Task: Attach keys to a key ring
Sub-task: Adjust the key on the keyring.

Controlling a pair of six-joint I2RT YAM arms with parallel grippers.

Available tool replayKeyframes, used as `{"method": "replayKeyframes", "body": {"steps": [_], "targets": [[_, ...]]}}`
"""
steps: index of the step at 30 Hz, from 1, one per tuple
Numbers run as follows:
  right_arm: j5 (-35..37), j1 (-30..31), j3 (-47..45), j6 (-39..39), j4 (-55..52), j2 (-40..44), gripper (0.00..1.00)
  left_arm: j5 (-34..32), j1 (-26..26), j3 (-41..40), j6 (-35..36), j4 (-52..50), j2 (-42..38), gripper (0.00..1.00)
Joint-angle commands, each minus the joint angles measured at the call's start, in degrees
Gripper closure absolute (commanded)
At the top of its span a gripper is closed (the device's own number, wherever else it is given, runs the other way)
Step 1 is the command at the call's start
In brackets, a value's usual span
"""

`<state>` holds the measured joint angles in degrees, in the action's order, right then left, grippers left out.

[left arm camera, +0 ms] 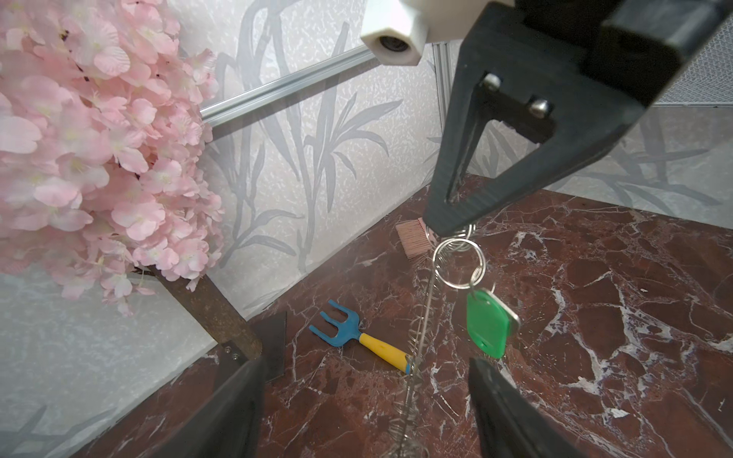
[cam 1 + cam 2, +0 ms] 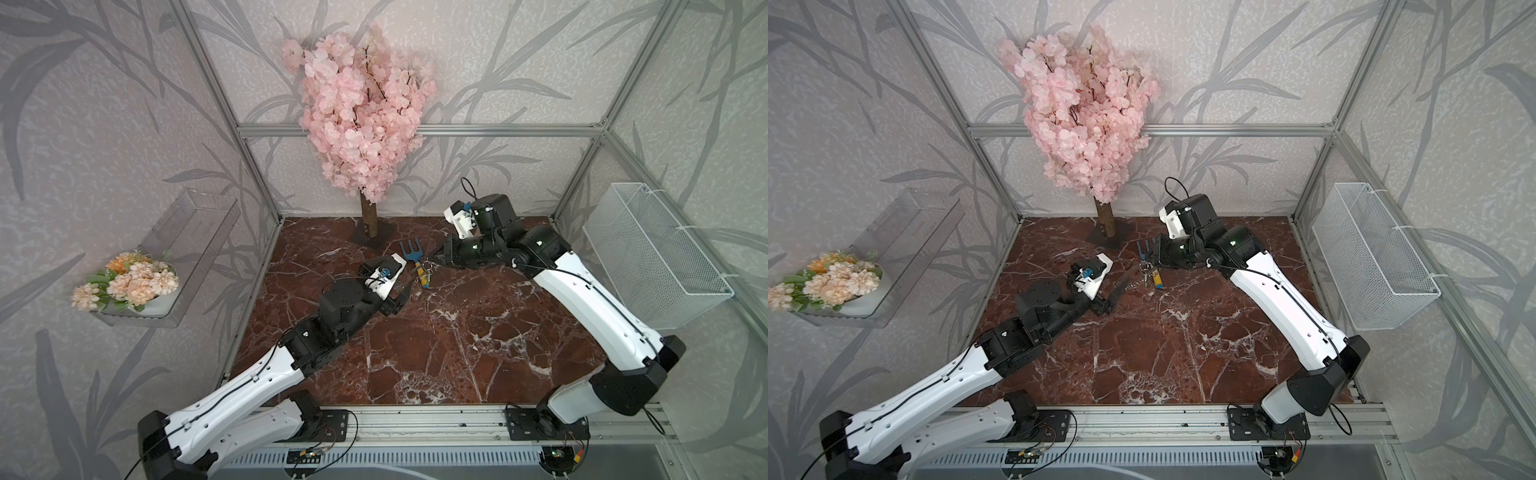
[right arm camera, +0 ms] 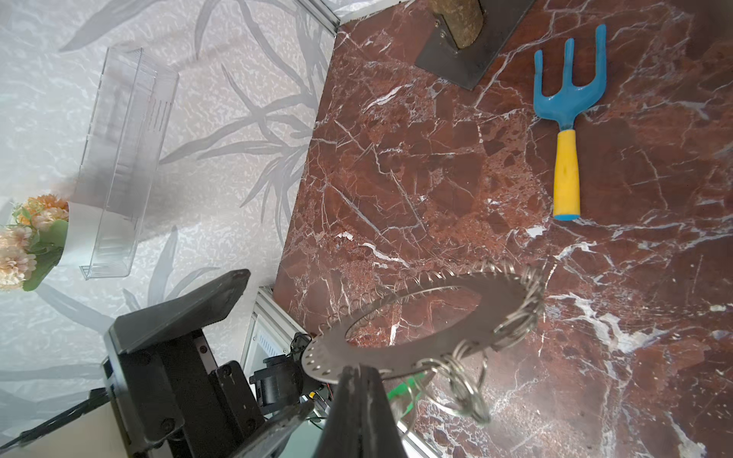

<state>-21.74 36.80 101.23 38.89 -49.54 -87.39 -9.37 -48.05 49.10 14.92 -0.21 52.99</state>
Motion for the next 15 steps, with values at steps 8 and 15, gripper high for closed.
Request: {"method": "replayKeyframes", "body": {"steps": [8,15], "targets": [[-1.82,-0.23,0.82,-1.23,0.24,3.28,1.0,0.37,-2.04,3.28,2.13,-2.88,4.64,0.37],[-1.8,-0.23,0.22,-1.89,-0.38,3.98,1.0,-0.62,-2.46,4.16,1.61,-2.22,5.45,0.65]]}}
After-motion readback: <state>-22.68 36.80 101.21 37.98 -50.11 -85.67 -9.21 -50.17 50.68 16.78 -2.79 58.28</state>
